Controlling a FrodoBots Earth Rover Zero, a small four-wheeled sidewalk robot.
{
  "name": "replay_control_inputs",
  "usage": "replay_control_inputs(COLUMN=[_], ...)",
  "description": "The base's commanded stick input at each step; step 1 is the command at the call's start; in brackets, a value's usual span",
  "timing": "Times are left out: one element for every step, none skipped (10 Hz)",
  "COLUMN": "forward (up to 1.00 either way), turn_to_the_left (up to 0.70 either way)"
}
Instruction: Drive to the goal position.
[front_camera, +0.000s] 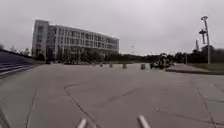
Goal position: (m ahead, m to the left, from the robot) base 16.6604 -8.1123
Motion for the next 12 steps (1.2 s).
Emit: replay_control_inputs(forward=[0.7,0.7,0.7,0.7,0.7,0.7,0.7,0.7,0.7,0.7,0.7,0.7], turn_to_the_left=[0.0,0.0,0.0,0.0,0.0,0.0,0.0,0.0,0.0,0.0,0.0,0.0])
